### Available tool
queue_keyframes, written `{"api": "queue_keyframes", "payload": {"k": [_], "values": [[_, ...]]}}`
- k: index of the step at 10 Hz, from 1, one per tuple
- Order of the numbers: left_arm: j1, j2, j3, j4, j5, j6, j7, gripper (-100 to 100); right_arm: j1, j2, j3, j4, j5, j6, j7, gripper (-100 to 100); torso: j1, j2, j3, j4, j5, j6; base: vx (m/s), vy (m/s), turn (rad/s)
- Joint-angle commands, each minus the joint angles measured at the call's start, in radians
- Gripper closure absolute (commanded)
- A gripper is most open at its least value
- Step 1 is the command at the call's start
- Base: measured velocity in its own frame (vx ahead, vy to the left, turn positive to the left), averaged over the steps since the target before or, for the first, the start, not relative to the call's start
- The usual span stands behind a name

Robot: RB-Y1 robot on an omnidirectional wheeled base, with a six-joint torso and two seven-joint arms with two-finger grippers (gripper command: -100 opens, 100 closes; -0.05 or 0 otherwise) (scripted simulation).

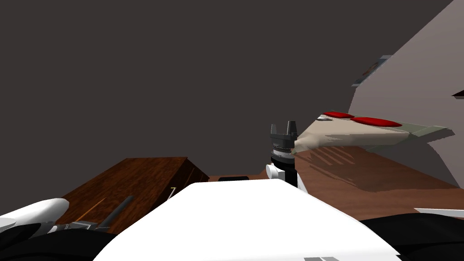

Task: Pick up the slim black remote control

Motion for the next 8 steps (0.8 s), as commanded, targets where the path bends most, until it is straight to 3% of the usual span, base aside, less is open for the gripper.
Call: {"api": "queue_keyframes", "payload": {"k": [1, 2, 6, 7, 8], "values": [[0.000, 0.000, 0.000, 0.000, 0.000, 0.000, 0.000, -100, 0.000, 0.000, 0.000, 0.000, 0.000, 0.000, 0.000, 0, 0.000, 0.000, 0.000, 0.000, 0.000, 0.000, 0.017, 0.007, -0.010], [0.000, -0.002, 0.000, 0.000, -0.001, 0.003, 0.000, 100, 0.000, 0.000, 0.000, 0.000, 0.000, 0.000, 0.000, 0, -0.001, 0.001, 0.000, 0.000, 0.000, 0.000, 0.000, 0.000, 0.000], [0.000, -0.002, -0.001, 0.000, 0.000, 0.002, 0.002, 100, 0.000, 0.000, 0.000, 0.000, 0.000, 0.000, 0.000, 0, 0.000, 0.002, 0.001, 0.001, 0.000, 0.001, 0.000, 0.000, 0.000], [0.000, -0.002, -0.001, 0.000, 0.000, 0.002, 0.002, 0, 0.000, 0.000, 0.000, 0.000, 0.000, 0.000, 0.000, 0, 0.000, 0.002, 0.001, 0.001, 0.000, 0.001, 0.000, 0.000, 0.000], [0.008, 0.033, 0.004, -0.019, 0.019, -0.002, 0.002, 100, 0.000, 0.000, 0.000, 0.000, 0.000, 0.000, 0.000, 0, 0.000, 0.002, 0.001, 0.001, 0.000, 0.001, -0.021, -0.008, 0.075]]}}
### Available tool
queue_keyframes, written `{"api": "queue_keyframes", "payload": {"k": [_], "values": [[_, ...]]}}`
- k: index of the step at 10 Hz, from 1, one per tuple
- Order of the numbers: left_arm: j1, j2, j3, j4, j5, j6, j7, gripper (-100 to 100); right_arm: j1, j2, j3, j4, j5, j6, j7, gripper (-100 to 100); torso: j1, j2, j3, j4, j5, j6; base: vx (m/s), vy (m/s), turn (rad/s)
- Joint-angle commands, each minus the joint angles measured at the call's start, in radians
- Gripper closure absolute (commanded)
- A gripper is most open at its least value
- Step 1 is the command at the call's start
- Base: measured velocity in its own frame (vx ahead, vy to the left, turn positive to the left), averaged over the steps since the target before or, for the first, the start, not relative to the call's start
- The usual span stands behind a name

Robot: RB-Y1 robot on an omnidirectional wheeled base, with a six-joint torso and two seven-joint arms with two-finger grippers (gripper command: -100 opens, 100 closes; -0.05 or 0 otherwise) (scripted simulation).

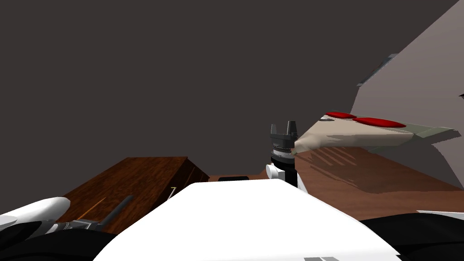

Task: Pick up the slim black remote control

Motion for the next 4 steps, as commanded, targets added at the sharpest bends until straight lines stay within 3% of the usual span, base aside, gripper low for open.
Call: {"api": "queue_keyframes", "payload": {"k": [1, 2, 3, 4], "values": [[0.001, 0.031, 0.004, -0.015, 0.011, -0.008, 0.006, 100, 0.000, 0.000, 0.000, 0.000, 0.000, 0.000, 0.000, 0, 0.000, 0.000, 0.000, 0.000, 0.000, 0.000, -0.035, -0.011, 0.077], [0.000, 0.047, 0.006, -0.020, 0.015, -0.015, 0.010, 100, 0.000, 0.000, 0.000, 0.000, 0.000, 0.000, 0.000, 0, -0.001, 0.001, 0.001, 0.000, 0.000, 0.000, -0.036, -0.011, 0.049], [-0.001, 0.035, 0.005, -0.009, 0.012, -0.015, 0.005, 100, 0.000, 0.000, 0.000, 0.000, 0.000, 0.000, 0.000, 0, -0.001, 0.001, 0.001, 0.000, 0.000, 0.000, -0.015, -0.004, 0.005], [-0.001, 0.037, 0.005, -0.009, 0.013, -0.017, 0.006, 0, 0.000, 0.000, 0.000, 0.000, 0.000, 0.000, 0.000, 0, 0.000, 0.001, 0.000, 0.000, 0.000, 0.000, 0.000, 0.000, 0.000]]}}
